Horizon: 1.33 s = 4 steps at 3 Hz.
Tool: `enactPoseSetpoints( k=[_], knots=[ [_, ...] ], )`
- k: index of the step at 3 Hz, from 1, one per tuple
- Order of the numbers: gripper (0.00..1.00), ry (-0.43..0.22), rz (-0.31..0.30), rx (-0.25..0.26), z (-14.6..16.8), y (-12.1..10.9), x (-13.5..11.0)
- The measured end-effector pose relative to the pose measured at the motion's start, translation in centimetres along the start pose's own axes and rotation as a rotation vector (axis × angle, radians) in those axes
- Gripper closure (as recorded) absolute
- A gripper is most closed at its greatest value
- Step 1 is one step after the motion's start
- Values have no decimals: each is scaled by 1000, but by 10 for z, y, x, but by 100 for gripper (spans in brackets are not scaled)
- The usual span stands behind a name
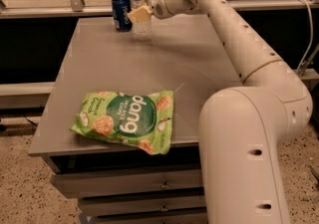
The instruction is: Move water bottle near pepsi can
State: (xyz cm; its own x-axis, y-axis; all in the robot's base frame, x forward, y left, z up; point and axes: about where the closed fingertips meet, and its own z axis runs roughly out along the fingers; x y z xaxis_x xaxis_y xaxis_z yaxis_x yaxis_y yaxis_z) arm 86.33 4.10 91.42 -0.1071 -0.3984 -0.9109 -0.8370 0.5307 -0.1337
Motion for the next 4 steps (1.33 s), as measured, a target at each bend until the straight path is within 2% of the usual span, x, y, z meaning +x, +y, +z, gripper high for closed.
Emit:
enactPoseSetpoints(
  k=[1,2,4],
  knots=[
    [82,12,34,-8,18,-1,6],
    [51,5,61,-13,34,-1,7],
    [5,-2,69,-14,40,-2,6]
  ],
)
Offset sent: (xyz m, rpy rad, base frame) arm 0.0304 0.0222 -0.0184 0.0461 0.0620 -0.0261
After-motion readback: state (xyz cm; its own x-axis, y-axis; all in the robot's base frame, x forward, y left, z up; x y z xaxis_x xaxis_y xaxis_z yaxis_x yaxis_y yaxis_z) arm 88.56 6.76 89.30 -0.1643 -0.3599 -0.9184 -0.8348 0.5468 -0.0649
